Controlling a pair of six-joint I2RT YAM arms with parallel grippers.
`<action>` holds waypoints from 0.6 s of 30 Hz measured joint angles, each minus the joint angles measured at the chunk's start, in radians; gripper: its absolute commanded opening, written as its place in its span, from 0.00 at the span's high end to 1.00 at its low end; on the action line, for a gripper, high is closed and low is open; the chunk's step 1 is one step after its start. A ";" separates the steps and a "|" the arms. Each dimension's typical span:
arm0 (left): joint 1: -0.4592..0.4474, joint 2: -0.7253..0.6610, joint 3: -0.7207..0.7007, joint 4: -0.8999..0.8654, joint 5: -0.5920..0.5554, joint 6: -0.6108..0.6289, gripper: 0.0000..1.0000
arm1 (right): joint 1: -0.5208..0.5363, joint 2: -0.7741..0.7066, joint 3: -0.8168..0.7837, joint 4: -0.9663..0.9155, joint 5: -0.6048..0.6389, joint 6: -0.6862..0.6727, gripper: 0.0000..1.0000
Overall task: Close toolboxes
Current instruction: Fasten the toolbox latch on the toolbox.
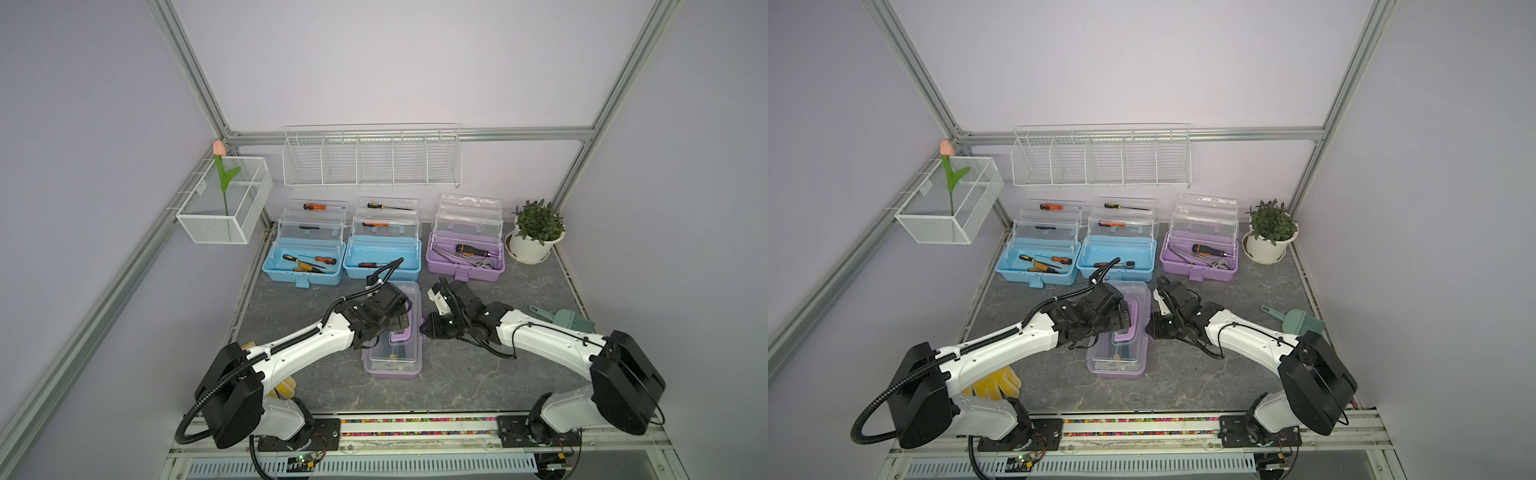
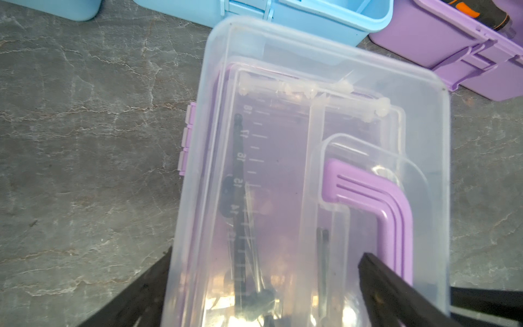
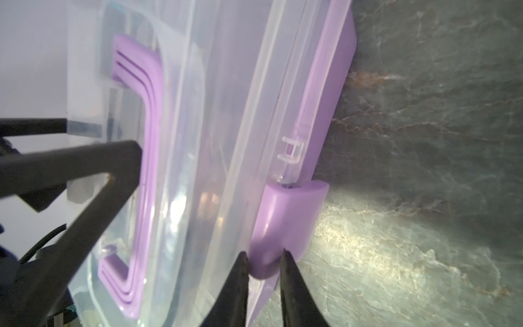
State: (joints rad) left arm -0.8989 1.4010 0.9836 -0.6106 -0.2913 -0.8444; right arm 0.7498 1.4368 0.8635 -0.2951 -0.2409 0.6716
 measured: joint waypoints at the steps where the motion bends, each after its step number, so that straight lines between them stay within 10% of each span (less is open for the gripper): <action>1: 0.000 0.000 0.000 -0.001 0.000 0.000 0.00 | -0.018 -0.013 0.000 -0.024 -0.009 -0.012 0.71; 9: -0.005 -0.002 -0.001 -0.003 -0.007 0.003 0.00 | -0.134 -0.135 -0.006 -0.154 0.044 -0.093 0.71; 18: -0.005 -0.016 -0.019 0.014 -0.002 0.019 0.01 | -0.052 0.051 -0.010 -0.130 0.106 -0.115 0.73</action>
State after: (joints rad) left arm -0.9039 1.3849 0.9649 -0.5961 -0.2932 -0.8257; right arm 0.6975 1.4879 0.8532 -0.4255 -0.1345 0.5568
